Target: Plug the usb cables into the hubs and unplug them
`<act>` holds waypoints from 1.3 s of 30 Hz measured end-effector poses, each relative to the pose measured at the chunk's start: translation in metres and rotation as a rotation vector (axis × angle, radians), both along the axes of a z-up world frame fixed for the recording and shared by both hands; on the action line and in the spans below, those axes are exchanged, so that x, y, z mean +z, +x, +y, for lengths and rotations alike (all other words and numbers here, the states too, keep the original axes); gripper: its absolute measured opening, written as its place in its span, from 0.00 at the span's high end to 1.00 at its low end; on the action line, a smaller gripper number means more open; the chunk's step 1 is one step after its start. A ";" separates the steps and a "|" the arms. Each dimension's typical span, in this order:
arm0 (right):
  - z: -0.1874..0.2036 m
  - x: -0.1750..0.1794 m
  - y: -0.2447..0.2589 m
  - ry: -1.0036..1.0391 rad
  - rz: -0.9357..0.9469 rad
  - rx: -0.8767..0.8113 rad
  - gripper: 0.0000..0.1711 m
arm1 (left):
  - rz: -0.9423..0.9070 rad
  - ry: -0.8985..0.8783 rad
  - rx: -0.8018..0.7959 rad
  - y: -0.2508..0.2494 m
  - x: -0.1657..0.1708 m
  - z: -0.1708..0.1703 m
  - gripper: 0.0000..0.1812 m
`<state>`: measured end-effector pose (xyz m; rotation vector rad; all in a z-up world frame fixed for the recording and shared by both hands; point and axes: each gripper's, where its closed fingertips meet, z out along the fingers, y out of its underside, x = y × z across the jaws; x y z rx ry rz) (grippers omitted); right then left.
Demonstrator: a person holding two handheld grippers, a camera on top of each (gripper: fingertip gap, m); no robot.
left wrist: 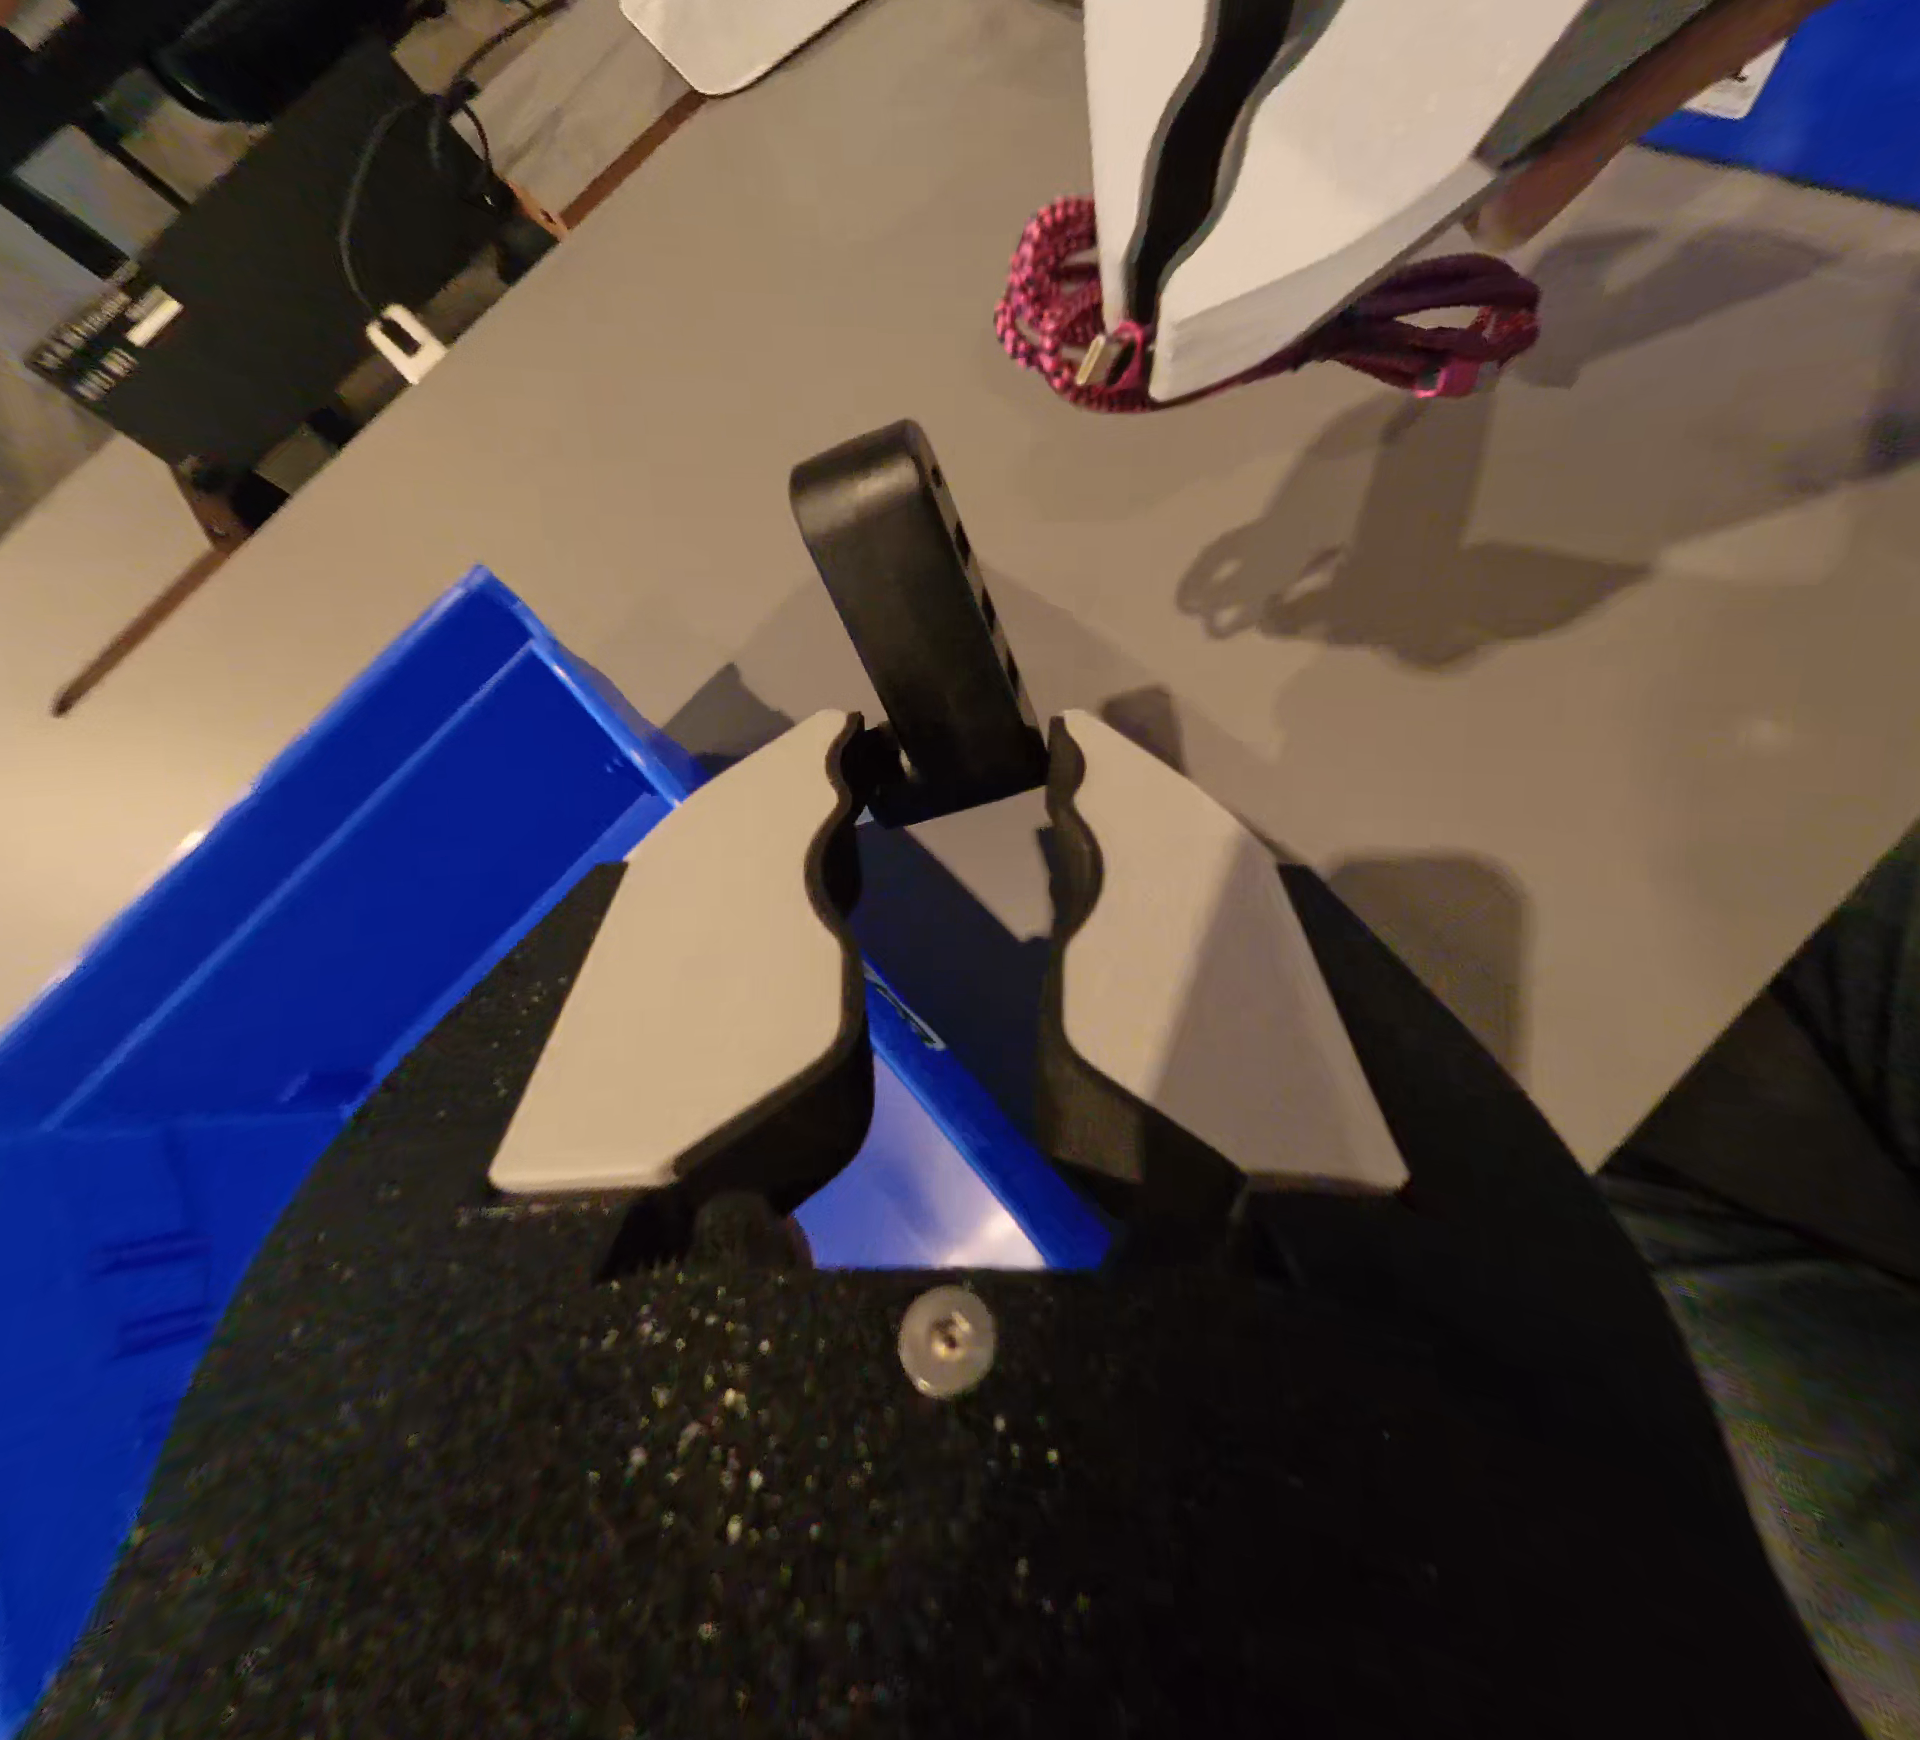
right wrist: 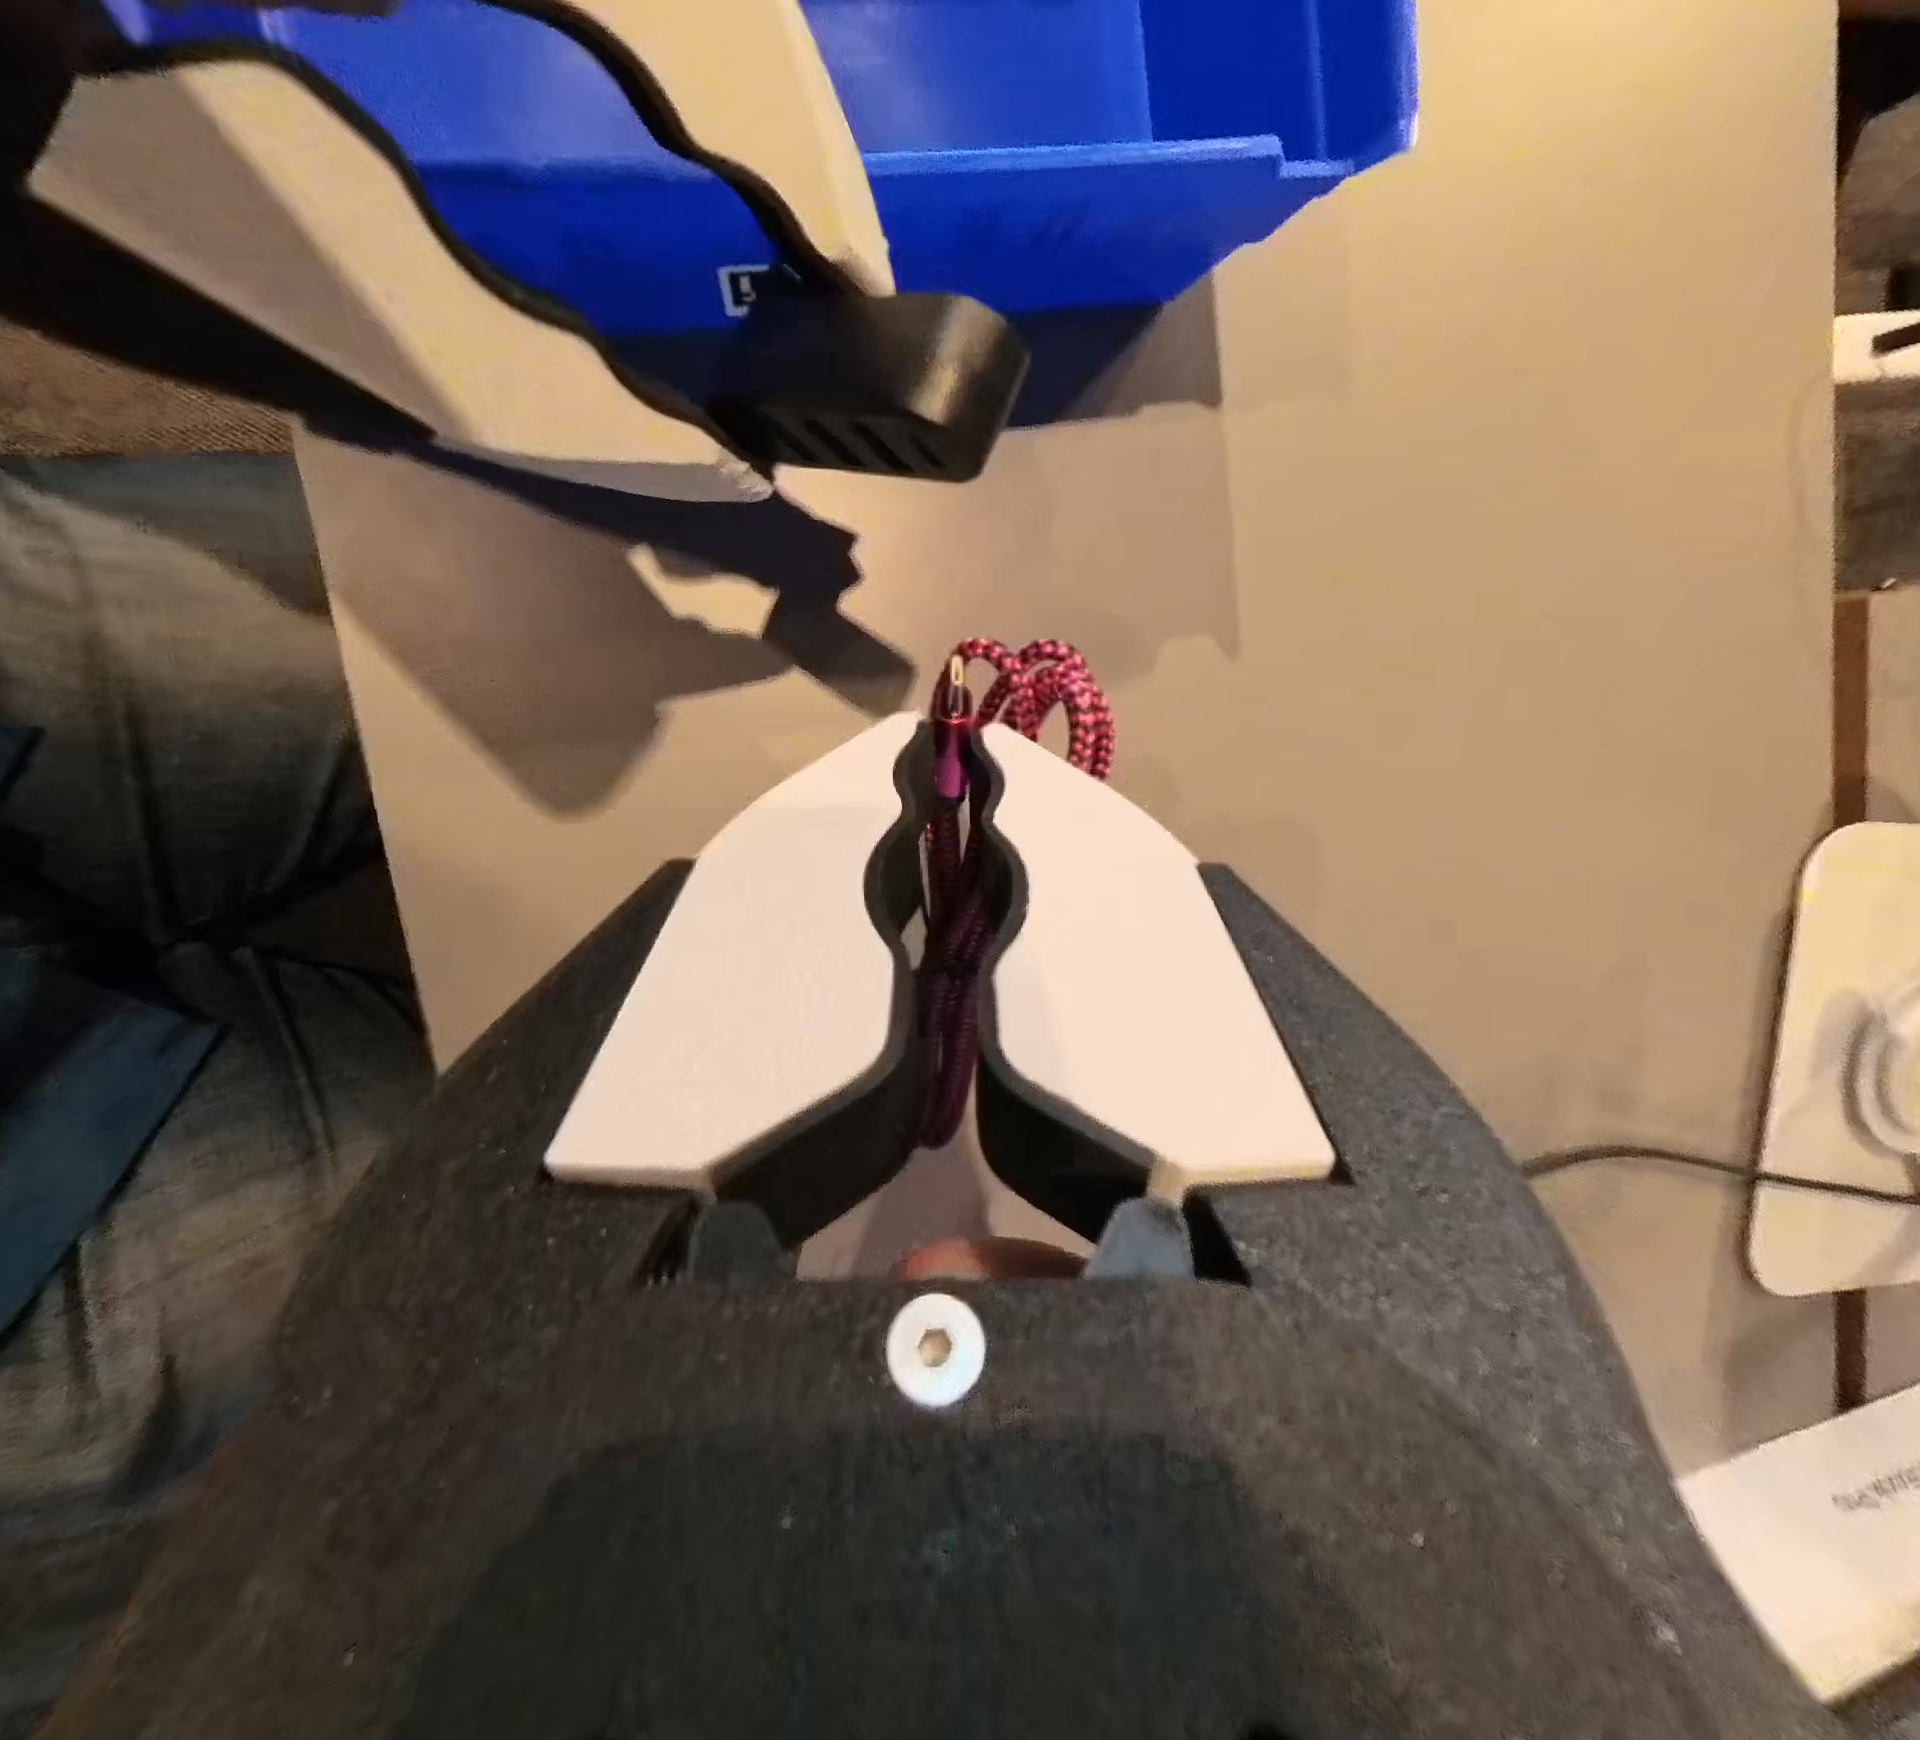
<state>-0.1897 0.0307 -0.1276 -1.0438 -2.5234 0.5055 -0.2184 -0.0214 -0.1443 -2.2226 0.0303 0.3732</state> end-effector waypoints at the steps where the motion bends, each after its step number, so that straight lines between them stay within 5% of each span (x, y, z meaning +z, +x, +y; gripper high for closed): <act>1: 0.000 -0.001 0.001 -0.022 -0.017 -0.020 0.97 | 0.025 0.001 -0.007 0.001 0.002 0.002 0.82; 9: 0.003 -0.012 0.005 -0.065 -0.076 -0.083 0.97 | 0.057 0.026 -0.079 0.018 0.009 0.014 0.82; 26: -0.022 0.015 0.023 -0.828 -0.403 -0.037 0.97 | 0.235 0.016 -0.146 0.017 0.004 0.014 0.82; 39: -0.037 0.017 0.035 -0.983 -0.547 0.036 0.97 | 0.346 0.084 -0.197 0.017 0.012 0.019 0.82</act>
